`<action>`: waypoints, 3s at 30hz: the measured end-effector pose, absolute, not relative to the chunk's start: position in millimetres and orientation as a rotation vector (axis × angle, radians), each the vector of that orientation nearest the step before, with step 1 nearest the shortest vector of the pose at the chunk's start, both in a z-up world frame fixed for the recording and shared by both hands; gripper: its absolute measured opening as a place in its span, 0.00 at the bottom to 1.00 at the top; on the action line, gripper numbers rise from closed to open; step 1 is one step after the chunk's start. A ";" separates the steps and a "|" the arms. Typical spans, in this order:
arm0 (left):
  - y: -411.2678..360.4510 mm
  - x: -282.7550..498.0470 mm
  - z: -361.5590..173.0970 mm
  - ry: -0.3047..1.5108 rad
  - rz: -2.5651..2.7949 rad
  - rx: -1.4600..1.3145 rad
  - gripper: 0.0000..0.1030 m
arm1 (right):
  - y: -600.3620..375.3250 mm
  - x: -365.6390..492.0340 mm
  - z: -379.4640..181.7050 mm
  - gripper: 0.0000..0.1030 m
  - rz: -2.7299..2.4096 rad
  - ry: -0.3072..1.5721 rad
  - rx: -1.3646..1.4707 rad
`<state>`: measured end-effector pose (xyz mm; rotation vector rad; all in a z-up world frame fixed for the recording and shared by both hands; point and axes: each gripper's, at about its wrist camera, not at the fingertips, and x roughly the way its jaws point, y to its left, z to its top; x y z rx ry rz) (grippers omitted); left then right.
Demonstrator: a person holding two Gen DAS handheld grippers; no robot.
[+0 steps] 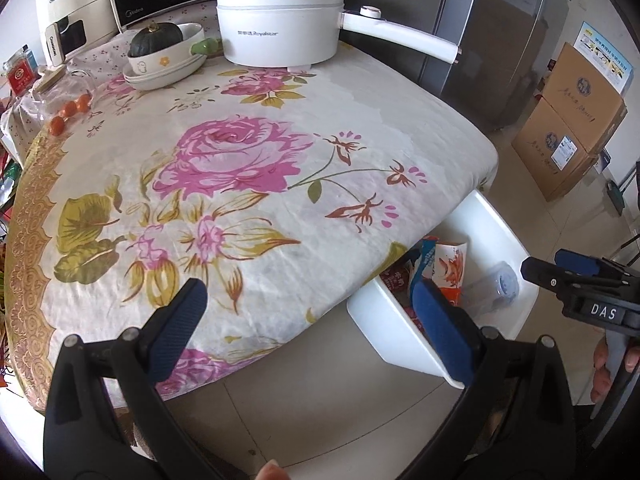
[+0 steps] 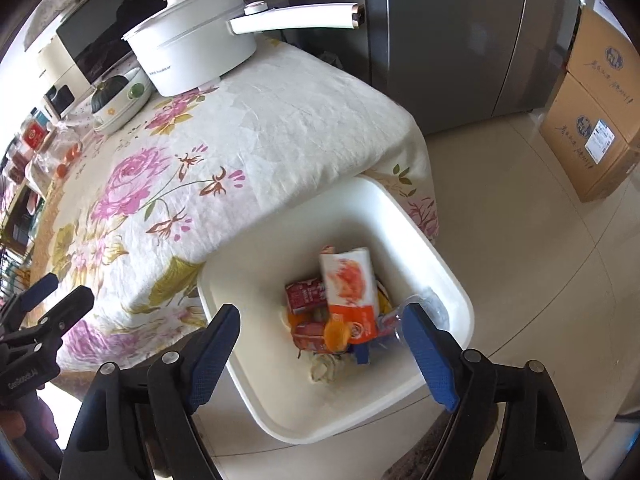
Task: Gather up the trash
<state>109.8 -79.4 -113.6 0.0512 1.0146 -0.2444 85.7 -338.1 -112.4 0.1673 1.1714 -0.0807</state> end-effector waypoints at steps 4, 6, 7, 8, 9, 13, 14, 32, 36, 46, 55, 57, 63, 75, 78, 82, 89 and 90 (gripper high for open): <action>-69.5 100.6 -105.7 0.997 -0.260 0.042 0.99 | -328.8 81.7 -107.9 0.89 -0.086 1.168 0.152; -65.3 94.8 -101.4 0.981 -0.255 0.057 0.99 | -323.3 77.4 -101.9 0.96 -0.077 1.153 0.141; -62.8 91.4 -98.8 0.970 -0.252 0.063 0.99 | -319.5 74.3 -97.6 0.98 -0.074 1.140 0.130; -60.1 88.8 -96.6 0.963 -0.248 0.065 0.99 | -314.9 71.3 -93.4 1.00 -0.071 1.125 0.114; -56.9 86.5 -94.3 0.957 -0.243 0.063 0.99 | -310.0 68.0 -87.9 1.00 -0.068 1.107 0.093; -41.9 75.2 -81.8 0.915 -0.209 0.047 0.99 | -295.2 54.7 -68.1 1.00 -0.066 1.041 0.034; -37.4 72.0 -77.5 0.901 -0.194 0.042 0.99 | -292.5 51.0 -62.8 1.00 -0.069 1.023 0.030; -16.3 -0.7 -26.3 0.695 -0.132 -0.033 0.99 | -256.3 -26.3 17.2 1.00 -0.100 0.655 -0.075; -20.6 -1.9 -24.7 0.677 -0.143 -0.026 0.99 | -252.7 -28.3 19.9 1.00 -0.084 0.642 -0.093; -27.6 -5.3 -24.4 0.661 -0.161 -0.025 0.99 | -256.2 -21.9 7.9 1.00 -0.094 0.684 -0.054; -28.7 -8.3 -23.6 0.649 -0.152 -0.020 0.99 | -250.9 -22.8 4.8 1.00 -0.100 0.682 -0.083; -28.4 -8.4 -23.8 0.648 -0.151 -0.019 0.99 | -251.0 -22.7 4.8 1.00 -0.098 0.683 -0.082; -29.2 -8.7 -24.0 0.648 -0.144 -0.014 0.99 | -251.6 -21.9 4.6 1.00 -0.098 0.681 -0.080; -29.7 -7.5 -24.6 0.656 -0.146 -0.022 0.99 | -252.7 -21.6 6.6 1.00 -0.102 0.671 -0.078; -29.5 -7.5 -25.1 0.658 -0.149 -0.024 0.99 | -253.5 -22.1 6.9 1.00 -0.104 0.670 -0.078; -28.4 -7.0 -26.2 0.664 -0.151 -0.027 0.99 | -253.9 -21.9 6.8 1.00 -0.104 0.674 -0.078; -29.4 -5.5 -27.7 0.670 -0.152 -0.023 0.99 | -255.2 -21.6 6.6 1.00 -0.102 0.687 -0.074; -29.5 -4.8 -28.4 0.672 -0.149 -0.022 0.99 | -255.5 -21.9 6.7 1.00 -0.102 0.687 -0.072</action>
